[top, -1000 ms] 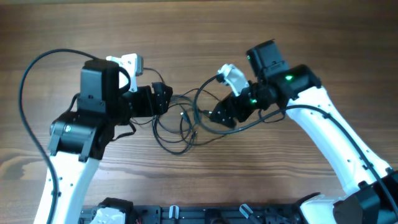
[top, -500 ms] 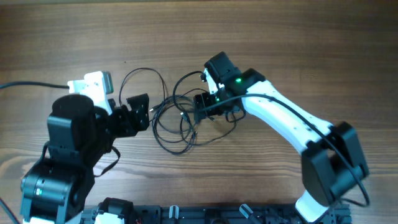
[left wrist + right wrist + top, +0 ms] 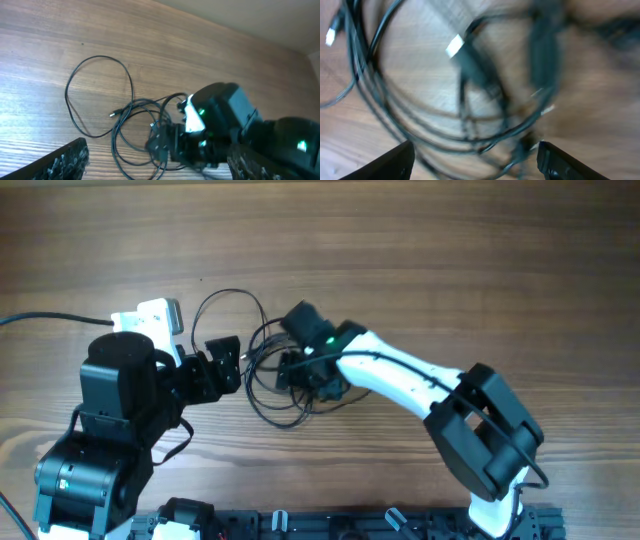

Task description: Untangle cables

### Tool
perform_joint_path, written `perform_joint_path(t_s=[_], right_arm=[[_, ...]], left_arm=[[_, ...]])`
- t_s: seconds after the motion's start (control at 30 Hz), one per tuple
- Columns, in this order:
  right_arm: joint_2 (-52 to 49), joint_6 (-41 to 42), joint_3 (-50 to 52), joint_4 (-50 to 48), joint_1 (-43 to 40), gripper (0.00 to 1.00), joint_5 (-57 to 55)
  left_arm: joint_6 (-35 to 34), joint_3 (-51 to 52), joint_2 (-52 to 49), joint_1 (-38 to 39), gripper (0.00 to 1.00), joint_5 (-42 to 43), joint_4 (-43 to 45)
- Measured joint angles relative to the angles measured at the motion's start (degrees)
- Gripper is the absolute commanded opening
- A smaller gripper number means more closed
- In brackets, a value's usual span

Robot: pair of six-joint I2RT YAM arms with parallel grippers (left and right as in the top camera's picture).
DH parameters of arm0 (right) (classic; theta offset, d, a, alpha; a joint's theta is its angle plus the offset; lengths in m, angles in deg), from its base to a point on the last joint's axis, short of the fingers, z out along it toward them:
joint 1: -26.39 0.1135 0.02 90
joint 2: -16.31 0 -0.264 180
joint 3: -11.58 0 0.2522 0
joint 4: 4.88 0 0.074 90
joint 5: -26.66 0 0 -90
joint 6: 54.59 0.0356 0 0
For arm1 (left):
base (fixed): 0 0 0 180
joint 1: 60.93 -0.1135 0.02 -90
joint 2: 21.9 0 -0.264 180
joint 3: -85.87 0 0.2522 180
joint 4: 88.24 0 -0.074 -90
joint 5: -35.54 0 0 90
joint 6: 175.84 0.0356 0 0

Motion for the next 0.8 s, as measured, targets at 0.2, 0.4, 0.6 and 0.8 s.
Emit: perform_joint_path(t_s=[0.2, 0.4, 0.6, 0.8], right_arm=[[0.0, 2.9, 0.0, 0.0, 3.6, 0.75, -2.5], [0.0, 3.3, 0.0, -0.1, 3.5, 0.75, -8.3], [-0.6, 3.8, 0.0, -3.3, 3.5, 0.63, -13.8], [-2.8, 5.9, -0.1, -5.9, 3.5, 0.61, -15.3]], left_arm=[[0.0, 0.0, 0.0, 0.0, 0.91, 0.0, -1.0], [0.0, 0.0, 0.0, 0.0, 0.92, 0.0, -1.8], [0.0, 0.0, 0.0, 0.0, 0.92, 0.0, -2.3], [0.0, 0.0, 0.0, 0.0, 0.92, 0.0, -2.5]])
